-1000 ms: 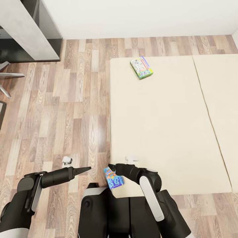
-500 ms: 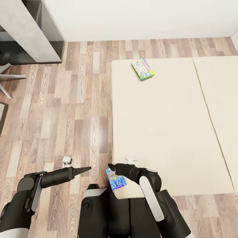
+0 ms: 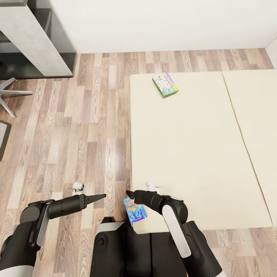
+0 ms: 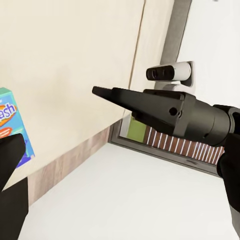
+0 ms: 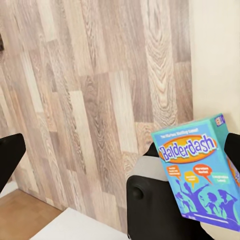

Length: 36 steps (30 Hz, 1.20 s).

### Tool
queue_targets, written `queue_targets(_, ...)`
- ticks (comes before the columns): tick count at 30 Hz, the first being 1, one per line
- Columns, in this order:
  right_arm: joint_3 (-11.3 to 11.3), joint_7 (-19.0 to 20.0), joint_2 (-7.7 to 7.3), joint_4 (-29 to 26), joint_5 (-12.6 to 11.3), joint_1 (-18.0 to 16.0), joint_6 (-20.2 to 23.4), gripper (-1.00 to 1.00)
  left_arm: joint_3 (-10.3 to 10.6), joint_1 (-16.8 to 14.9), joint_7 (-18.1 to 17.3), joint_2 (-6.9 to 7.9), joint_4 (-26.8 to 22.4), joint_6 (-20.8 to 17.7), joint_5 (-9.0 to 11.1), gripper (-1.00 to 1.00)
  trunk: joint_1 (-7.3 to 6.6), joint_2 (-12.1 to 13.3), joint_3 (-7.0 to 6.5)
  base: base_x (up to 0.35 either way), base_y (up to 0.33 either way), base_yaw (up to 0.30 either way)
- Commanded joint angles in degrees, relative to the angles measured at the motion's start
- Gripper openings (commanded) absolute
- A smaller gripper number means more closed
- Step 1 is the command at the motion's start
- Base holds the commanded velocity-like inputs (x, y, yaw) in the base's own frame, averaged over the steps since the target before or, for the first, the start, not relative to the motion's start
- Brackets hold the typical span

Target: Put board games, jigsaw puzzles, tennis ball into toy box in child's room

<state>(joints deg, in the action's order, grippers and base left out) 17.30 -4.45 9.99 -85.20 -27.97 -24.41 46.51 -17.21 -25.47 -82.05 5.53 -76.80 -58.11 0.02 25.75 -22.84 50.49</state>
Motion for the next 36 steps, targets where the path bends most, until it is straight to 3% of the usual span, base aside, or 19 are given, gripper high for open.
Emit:
queue_targets(1,0.0,-0.5,0.01,-0.1,-0.5,0.0,0.2,1.00,0.0,0.0,-0.2,0.01,0.0,-0.6,0.0,1.00,0.04,-0.1,-0.04,0.000,0.000,0.000)
queue_targets(17,0.0,-0.5,0.01,0.4,-0.2,0.0,0.0,1.00,0.0,0.0,-0.2,0.05,0.0,-0.6,0.0,1.00,0.04,-0.1,-1.51,0.000,0.000,0.000)
queue_targets(25,-0.1,-0.5,0.01,0.4,-0.1,0.0,-0.1,1.00,-1.5,0.0,-0.2,0.02,0.0,-0.6,-0.2,1.00,0.04,-0.1,-2.25,0.000,0.000,0.000)
queue_targets(36,-0.1,-0.6,0.01,0.4,-0.1,0.0,-0.1,1.00,-2.0,0.0,-0.1,0.17,0.0,-0.7,-0.3,1.00,0.04,-0.1,-3.26,0.000,0.000,0.000)
